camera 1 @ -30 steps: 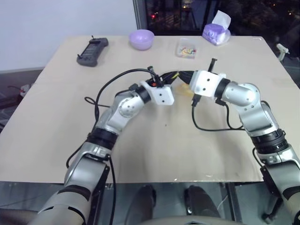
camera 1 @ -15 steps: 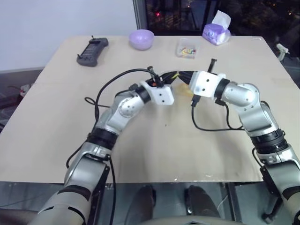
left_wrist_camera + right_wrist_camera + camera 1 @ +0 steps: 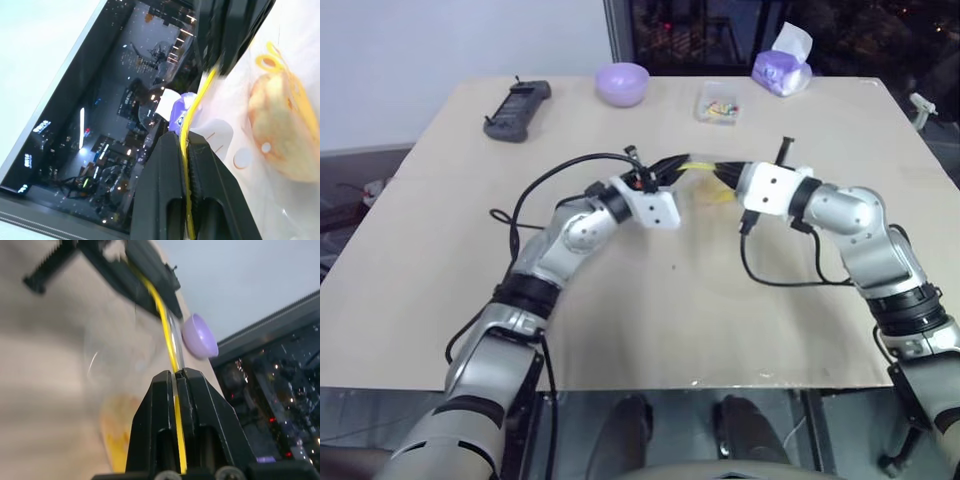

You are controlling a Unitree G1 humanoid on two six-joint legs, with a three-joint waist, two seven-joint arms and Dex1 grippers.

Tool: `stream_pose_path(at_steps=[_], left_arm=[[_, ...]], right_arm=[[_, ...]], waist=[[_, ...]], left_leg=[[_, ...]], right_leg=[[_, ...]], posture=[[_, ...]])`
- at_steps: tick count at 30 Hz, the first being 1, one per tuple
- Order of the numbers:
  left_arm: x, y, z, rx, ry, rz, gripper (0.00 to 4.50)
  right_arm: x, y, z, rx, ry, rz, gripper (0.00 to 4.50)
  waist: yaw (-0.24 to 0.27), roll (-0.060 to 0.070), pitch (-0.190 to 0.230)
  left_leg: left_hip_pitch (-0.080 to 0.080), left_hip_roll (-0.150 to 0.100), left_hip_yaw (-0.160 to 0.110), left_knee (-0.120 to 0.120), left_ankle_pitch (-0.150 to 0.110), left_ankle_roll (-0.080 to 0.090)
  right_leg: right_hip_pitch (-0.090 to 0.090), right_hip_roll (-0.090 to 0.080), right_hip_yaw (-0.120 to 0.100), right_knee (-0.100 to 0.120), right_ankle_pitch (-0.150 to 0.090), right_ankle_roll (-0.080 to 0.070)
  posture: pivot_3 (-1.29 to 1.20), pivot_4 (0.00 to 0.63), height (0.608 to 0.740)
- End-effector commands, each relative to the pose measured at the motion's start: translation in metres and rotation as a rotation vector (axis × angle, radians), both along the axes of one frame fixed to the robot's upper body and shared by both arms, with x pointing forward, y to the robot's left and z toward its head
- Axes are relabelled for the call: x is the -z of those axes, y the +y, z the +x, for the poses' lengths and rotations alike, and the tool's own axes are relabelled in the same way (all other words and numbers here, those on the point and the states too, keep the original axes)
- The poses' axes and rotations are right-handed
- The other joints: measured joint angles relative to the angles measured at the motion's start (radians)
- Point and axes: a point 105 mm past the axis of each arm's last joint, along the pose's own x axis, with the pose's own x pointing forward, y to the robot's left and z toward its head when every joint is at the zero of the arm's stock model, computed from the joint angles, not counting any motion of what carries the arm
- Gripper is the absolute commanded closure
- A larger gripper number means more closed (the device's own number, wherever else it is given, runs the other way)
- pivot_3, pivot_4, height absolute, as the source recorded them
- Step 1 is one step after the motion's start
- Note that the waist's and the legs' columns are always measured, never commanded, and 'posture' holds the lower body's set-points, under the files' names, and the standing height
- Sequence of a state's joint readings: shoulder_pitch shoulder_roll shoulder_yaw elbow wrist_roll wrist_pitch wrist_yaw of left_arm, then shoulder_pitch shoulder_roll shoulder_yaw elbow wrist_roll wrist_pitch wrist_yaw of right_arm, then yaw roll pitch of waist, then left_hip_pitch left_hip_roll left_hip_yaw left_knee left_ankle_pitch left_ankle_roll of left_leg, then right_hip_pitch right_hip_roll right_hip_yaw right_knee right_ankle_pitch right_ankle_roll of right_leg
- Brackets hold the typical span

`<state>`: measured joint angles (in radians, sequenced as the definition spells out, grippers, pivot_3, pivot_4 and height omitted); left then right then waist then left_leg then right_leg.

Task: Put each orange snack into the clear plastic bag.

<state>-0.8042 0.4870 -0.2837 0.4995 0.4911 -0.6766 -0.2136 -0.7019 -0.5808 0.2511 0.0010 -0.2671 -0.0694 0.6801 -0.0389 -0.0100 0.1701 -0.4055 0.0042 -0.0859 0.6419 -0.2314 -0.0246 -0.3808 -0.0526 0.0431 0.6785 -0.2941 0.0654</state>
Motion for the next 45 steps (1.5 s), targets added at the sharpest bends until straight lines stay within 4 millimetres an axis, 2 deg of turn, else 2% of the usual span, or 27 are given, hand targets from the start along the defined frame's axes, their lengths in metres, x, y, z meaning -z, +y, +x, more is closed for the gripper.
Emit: stream_pose_path(at_steps=[1, 9, 17, 21, 25, 28, 31, 34, 35, 36, 39, 41, 45], left_arm=[[-0.022, 0.014, 0.003, -0.024, -0.083, -0.028, 4.5], [-0.026, 0.028, 0.01, -0.06, -0.114, -0.004, 4.5], [-0.026, 0.026, 0.012, -0.053, -0.115, -0.013, 4.5], [-0.02, 0.022, 0.013, -0.042, -0.089, -0.039, 4.5], [-0.018, 0.011, 0.017, -0.03, -0.065, -0.074, 4.5], [-0.035, -0.006, 0.031, -0.052, -0.101, -0.141, 4.5], [-0.062, -0.017, 0.037, -0.064, -0.186, -0.177, 4.5], [-0.08, -0.02, 0.038, -0.067, -0.241, -0.191, 4.5], [-0.081, -0.019, 0.037, -0.057, -0.245, -0.187, 4.5], [-0.079, -0.018, 0.035, -0.046, -0.243, -0.179, 4.5], [-0.054, -0.012, 0.029, -0.002, -0.195, -0.103, 4.5], [-0.028, 0.0, 0.023, 0.015, -0.114, -0.048, 4.5], [0.017, 0.022, 0.005, 0.027, 0.067, 0.03, 4.5]], right_arm=[[-0.016, -0.024, 0.005, 0.082, -0.049, 0.035, 4.44], [-0.016, -0.057, 0.01, 0.184, -0.056, 0.008, 4.44], [-0.016, -0.086, 0.009, 0.266, -0.056, -0.014, 4.44], [-0.017, -0.093, 0.01, 0.289, -0.057, -0.011, 4.44], [-0.015, -0.088, 0.015, 0.276, -0.048, 0.006, 4.44], [-0.028, -0.09, 0.035, 0.3, -0.099, 0.025, 4.44], [-0.052, -0.094, 0.049, 0.329, -0.192, 0.045, 4.44], [-0.069, -0.095, 0.051, 0.325, -0.252, 0.08, 4.44], [-0.069, -0.095, 0.048, 0.31, -0.244, 0.092, 4.44], [-0.066, -0.094, 0.045, 0.294, -0.226, 0.098, 4.44], [-0.046, -0.09, 0.028, 0.241, -0.122, 0.093, 4.44], [-0.017, -0.084, 0.008, 0.193, 0.032, 0.084, 4.44], [0.026, -0.067, -0.028, 0.142, 0.275, 0.135, 4.44]], waist=[[0.0, 0.0, 0.0], [0.0, 0.0, 0.0], [0.0, 0.0, 0.0], [0.0, 0.0, 0.0], [0.0, 0.0, 0.0], [0.0, 0.0, 0.001], [0.0, 0.0, 0.002], [-0.002, 0.0, 0.002], [-0.002, 0.0, 0.002], [-0.002, 0.0, 0.002], [-0.002, 0.0, 0.002], [-0.003, 0.0, 0.001], [-0.005, 0.001, 0.001]], left_leg=[[0.0, 0.0, 0.0, 0.0, 0.0, 0.0], [0.0, 0.0, 0.0, 0.0, 0.0, 0.0], [0.0, 0.0, 0.0, 0.0, 0.0, 0.0], [0.0, 0.0, 0.0, 0.0, 0.0, 0.0], [0.0, 0.0, 0.0, 0.0, 0.0, 0.0], [-0.001, 0.0, 0.0, 0.002, 0.0, 0.0], [-0.005, -0.001, -0.001, 0.007, 0.0, 0.0], [-0.009, -0.001, -0.001, 0.006, 0.002, -0.004], [-0.009, -0.001, -0.001, 0.004, 0.002, -0.004], [-0.011, -0.001, 0.0, 0.004, 0.002, -0.004], [-0.013, -0.001, 0.001, 0.0, 0.003, -0.004], [-0.013, -0.001, 0.002, -0.001, 0.003, -0.004], [-0.013, -0.001, 0.003, -0.003, 0.003, -0.004]], right_leg=[[0.0, 0.0, 0.0, 0.0, 0.0, 0.0], [0.0, 0.0, 0.0, 0.0, 0.0, 0.0], [0.0, 0.0, 0.0, 0.0, 0.0, 0.0], [0.0, 0.0, 0.0, 0.0, 0.0, 0.0], [0.0, 0.0, 0.0, 0.0, 0.0, 0.0], [0.0, 0.0, 0.0, 0.0, 0.0, 0.0], [-0.002, 0.0, -0.001, 0.001, 0.001, 0.001], [-0.006, -0.001, -0.001, 0.0, 0.001, 0.001], [-0.007, -0.001, -0.001, 0.0, 0.001, 0.001], [-0.009, -0.001, -0.001, 0.0, 0.001, 0.001], [-0.013, -0.002, 0.001, 0.0, 0.001, 0.001], [-0.014, -0.002, 0.002, 0.0, 0.001, 0.001], [-0.015, -0.002, 0.003, 0.0, 0.001, 0.001]], posture=[[0.0, 0.15, 0.74], [0.0, 0.15, 0.74], [0.0, 0.15, 0.74], [0.0, 0.15, 0.74], [0.0, 0.15, 0.74], [0.0, 0.15, 0.74], [0.0, 0.15, 0.74], [0.0, 0.15, 0.74], [0.0, 0.15, 0.74], [0.0, 0.15, 0.74], [0.0, 0.15, 0.74], [0.0, 0.15, 0.74], [0.0, 0.15, 0.74]])
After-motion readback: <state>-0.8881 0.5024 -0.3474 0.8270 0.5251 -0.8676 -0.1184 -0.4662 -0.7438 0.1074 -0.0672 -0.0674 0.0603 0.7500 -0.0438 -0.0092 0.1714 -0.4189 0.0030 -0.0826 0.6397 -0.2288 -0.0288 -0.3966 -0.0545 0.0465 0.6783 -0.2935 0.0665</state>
